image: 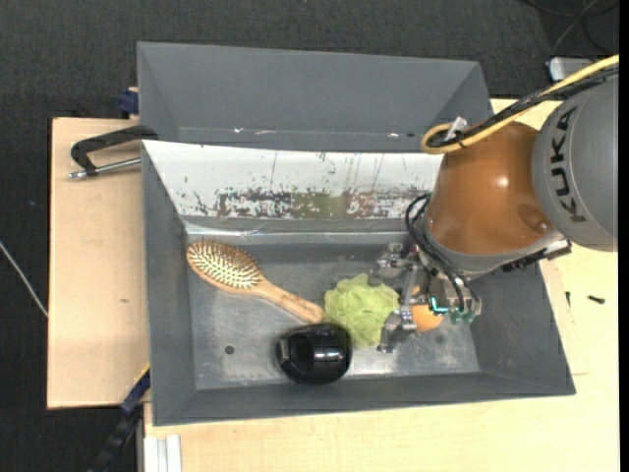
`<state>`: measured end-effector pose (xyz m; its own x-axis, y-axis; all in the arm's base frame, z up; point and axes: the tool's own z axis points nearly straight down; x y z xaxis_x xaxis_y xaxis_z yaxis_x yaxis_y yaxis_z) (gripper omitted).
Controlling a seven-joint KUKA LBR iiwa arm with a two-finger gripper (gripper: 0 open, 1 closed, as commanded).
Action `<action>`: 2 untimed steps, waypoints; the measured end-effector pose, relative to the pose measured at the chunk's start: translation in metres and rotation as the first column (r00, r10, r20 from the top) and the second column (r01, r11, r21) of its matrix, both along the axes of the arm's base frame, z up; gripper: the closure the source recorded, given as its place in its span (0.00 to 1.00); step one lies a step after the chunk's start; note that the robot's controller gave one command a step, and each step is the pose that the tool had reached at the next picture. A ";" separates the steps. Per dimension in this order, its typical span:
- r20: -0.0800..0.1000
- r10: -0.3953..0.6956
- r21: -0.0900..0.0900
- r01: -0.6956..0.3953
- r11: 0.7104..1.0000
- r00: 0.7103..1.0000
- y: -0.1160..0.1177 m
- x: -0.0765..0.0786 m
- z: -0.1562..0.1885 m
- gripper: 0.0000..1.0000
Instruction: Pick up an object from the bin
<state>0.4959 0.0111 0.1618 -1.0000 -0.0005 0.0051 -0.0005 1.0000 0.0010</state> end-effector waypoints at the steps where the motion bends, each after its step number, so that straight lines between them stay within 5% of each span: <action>1: 0.007 -0.001 0.000 0.001 1.000 1.000 0.000 0.002 0.003 1.00; 2: 0.007 -0.001 0.000 0.001 1.000 1.000 0.000 0.002 0.003 1.00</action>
Offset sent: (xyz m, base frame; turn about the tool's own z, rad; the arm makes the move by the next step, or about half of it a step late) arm 0.0000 0.0000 0.0000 0.0000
